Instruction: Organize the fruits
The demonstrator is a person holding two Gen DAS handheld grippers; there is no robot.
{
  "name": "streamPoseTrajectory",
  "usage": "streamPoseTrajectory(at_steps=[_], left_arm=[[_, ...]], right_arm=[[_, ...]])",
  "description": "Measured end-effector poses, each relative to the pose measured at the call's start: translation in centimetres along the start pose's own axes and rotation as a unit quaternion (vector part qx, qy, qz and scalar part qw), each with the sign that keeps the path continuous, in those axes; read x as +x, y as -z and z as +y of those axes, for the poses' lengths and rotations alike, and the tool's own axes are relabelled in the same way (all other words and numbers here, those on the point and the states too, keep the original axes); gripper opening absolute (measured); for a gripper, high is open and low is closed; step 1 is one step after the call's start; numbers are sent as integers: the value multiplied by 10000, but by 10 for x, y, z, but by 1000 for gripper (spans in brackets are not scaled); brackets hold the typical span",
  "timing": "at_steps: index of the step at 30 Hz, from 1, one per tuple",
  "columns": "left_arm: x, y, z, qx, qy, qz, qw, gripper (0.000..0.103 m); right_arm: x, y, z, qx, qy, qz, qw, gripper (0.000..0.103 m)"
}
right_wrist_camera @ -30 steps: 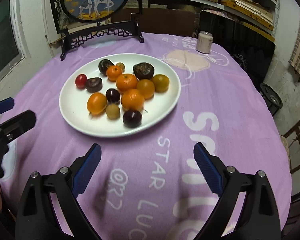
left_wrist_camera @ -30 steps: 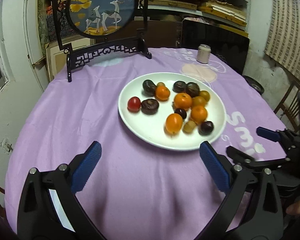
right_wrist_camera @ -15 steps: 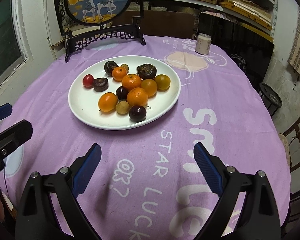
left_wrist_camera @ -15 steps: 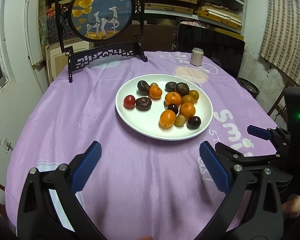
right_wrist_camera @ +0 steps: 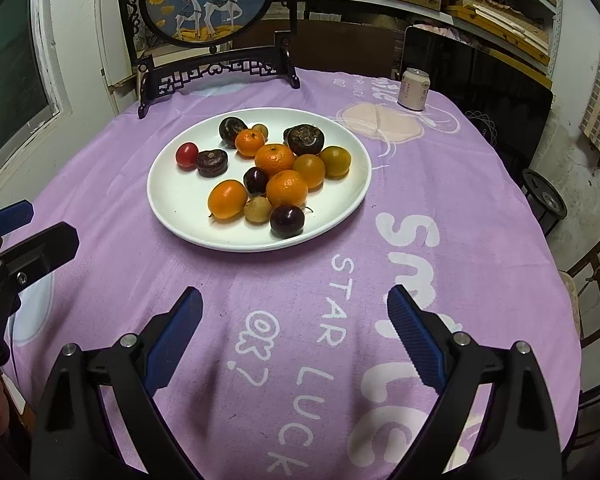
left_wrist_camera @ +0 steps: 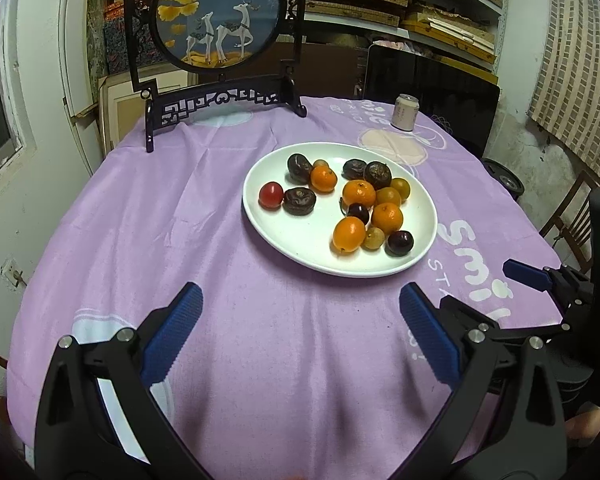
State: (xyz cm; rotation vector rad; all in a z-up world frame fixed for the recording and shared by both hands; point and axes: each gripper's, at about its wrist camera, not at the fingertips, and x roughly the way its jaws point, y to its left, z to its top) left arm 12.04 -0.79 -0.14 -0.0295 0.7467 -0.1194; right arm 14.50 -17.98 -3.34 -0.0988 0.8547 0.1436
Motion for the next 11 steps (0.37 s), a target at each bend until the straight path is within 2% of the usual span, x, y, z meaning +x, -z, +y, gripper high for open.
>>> streamPoseTrajectory(at_steps=[11], left_arm=[[7, -1, -1, 25, 68, 165, 9998, 101]], right_arm=[[2, -1, 0, -18, -30, 32, 10000, 94]])
